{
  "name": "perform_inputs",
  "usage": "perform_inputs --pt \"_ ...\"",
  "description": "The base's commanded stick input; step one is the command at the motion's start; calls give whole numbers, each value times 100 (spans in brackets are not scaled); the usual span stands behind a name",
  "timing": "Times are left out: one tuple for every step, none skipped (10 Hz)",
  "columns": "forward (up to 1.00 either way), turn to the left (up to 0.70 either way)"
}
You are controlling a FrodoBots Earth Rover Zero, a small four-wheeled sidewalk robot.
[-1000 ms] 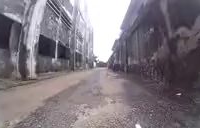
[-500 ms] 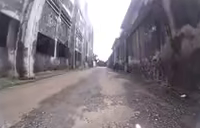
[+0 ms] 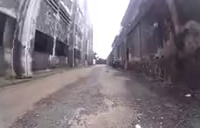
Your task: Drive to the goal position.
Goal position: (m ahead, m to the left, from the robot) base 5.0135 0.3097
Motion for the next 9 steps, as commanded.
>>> perform_inputs --pt "30 0" --pt "30 0" --pt "30 0" --pt "30 0" --pt "30 0" --pt "30 0" --pt "30 0" --pt "30 0" --pt "30 0"
